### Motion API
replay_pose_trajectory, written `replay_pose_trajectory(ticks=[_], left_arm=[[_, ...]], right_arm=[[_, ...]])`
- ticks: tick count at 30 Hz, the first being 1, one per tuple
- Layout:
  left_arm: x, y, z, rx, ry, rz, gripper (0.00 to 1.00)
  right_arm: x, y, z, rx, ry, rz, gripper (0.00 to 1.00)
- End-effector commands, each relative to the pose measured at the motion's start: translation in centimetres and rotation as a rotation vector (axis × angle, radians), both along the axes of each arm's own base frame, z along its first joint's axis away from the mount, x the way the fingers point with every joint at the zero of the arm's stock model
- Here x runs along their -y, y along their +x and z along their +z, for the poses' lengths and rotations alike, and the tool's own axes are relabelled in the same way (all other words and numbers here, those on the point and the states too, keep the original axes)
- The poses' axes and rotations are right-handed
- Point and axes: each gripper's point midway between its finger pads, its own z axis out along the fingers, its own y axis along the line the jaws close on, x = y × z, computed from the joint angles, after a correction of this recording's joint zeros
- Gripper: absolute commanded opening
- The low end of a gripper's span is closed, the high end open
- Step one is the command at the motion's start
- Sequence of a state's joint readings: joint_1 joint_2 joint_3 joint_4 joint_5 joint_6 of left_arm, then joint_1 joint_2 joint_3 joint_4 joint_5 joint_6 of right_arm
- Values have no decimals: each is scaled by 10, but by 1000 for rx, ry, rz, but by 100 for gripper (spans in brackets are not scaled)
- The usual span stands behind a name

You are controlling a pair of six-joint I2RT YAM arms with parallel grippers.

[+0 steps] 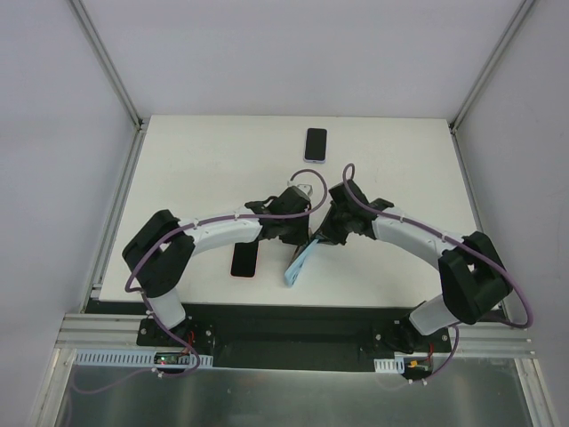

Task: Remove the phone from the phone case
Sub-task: Remove the phone case from the phone.

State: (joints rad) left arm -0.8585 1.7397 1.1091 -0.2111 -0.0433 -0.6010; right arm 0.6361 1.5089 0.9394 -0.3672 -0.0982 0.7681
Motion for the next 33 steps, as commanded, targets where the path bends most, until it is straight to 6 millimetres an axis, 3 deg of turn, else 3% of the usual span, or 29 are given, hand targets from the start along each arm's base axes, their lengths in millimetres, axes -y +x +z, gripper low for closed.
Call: replay_pose_trajectory(ticks=[1,5,6,9,14,20,33], left_arm=[[-154,-11,-52,-115,540,199,0],[-145,-13,-40,-72,543,171,0],[-142,-14,-36,-61,542,165,0],[-134,-19,-28,-41,538,153,0],[-129,-31,-33,-41,550,159,0],[-131,-36,-44,-67,568,182,0],[-130,-31,-37,-40,552,196,0]], right_arm=[[67,-80,-17,-224,-252,140,2],[58,-73,-10,-242,-276,147,1],[51,-63,-1,-220,-273,144,2],[46,-62,-2,-281,-312,164,1],[35,-61,-2,-345,-356,223,2],[38,-84,-23,-461,-400,283,9],[28,-119,-72,-603,-434,350,14]])
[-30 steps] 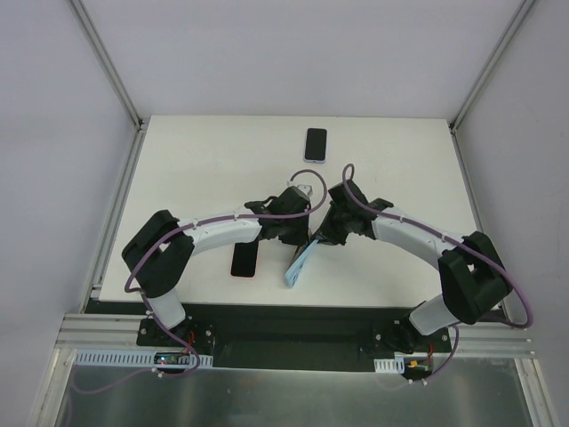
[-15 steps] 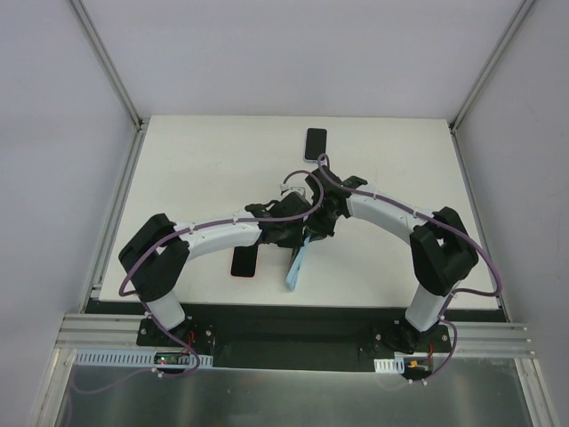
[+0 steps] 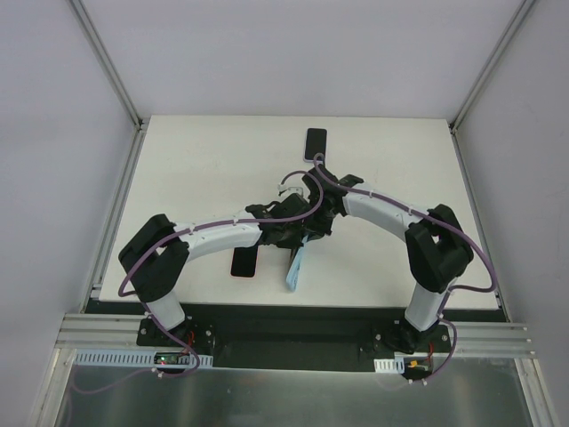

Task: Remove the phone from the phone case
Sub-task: Remove the phone case from the phone.

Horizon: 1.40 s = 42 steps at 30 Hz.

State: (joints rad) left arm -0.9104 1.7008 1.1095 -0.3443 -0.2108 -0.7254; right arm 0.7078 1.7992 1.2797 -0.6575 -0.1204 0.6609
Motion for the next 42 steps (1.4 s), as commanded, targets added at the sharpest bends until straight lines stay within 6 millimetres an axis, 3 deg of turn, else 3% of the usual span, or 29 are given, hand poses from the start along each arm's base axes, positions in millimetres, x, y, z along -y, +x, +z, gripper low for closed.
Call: replay_pose_trajectory(ticks=[1,6,9,10,12,13,29,42], left_arm=[[-107,-19,-38,-78,435,65,0],[-109,-18,-34,-65,435,65,0],[-108,-18,-34,-68,427,69,0],[-107,-18,-35,-69,425,70,0],[-107,-17,-35,-71,423,71,0],[-106,-17,-35,-71,422,71,0],[-140,-15,-47,-134,391,164,0],[-147,-11,-50,-141,396,178,0]], right_arm=[[61,-118,-62,-427,-308,166,15],[72,-123,-67,-429,-332,164,23],[75,-122,-64,-412,-336,160,23],[75,-121,-64,-406,-335,160,21],[75,-122,-64,-402,-330,162,3],[75,-122,-65,-403,-330,159,1],[106,-141,-75,-367,-355,126,1],[130,-153,-65,-322,-378,142,1]])
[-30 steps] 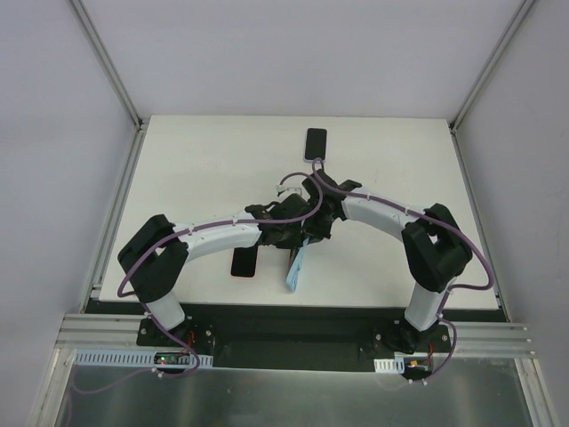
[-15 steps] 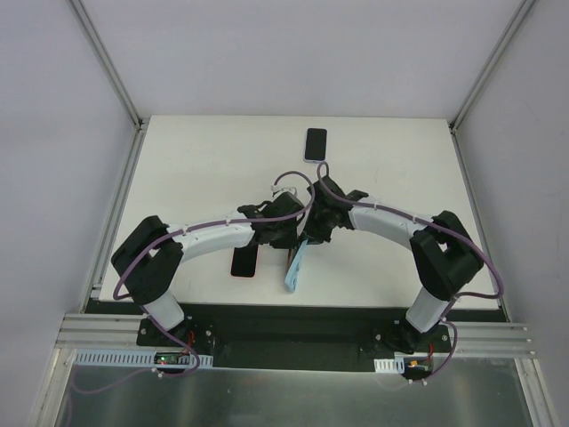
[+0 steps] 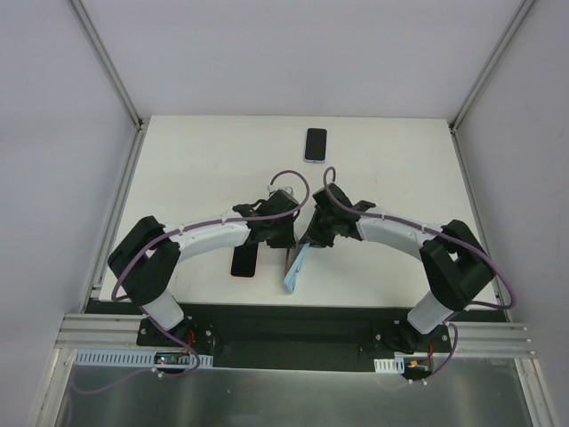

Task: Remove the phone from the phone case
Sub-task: Remove the phone case from the phone.

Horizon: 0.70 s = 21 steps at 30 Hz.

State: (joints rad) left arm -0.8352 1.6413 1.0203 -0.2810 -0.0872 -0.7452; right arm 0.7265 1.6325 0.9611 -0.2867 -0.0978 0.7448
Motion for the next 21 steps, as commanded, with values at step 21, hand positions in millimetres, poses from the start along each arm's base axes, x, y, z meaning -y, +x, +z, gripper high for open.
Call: replay_pose_trajectory(ticks=[21], left_arm=[[-140,5,-31,-66,449,171,0]], right_arm=[[153,-145,-21,-367,-554,155,1]])
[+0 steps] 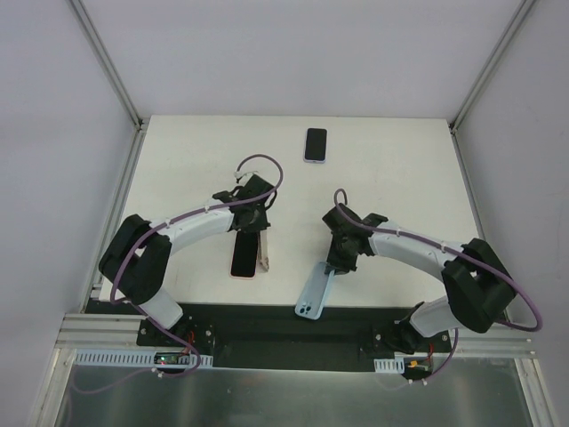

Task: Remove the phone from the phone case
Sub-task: Remove the phone case from the phone, then place the phone case at the center of the board.

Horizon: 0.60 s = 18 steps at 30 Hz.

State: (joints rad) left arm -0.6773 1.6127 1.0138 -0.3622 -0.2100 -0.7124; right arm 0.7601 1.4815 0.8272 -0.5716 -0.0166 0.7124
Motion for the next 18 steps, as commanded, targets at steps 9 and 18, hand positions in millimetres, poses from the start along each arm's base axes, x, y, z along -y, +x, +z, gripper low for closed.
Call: replay_pose_trajectory(ticks=[9,18], left_arm=[[-50,-23,4,-64,209,-16,0],[-34,12,77,64,61,-17,0]], right_arm=[[59,-32,36,-101,-209,61,1],[88,44,97,74,-75,-148,1]])
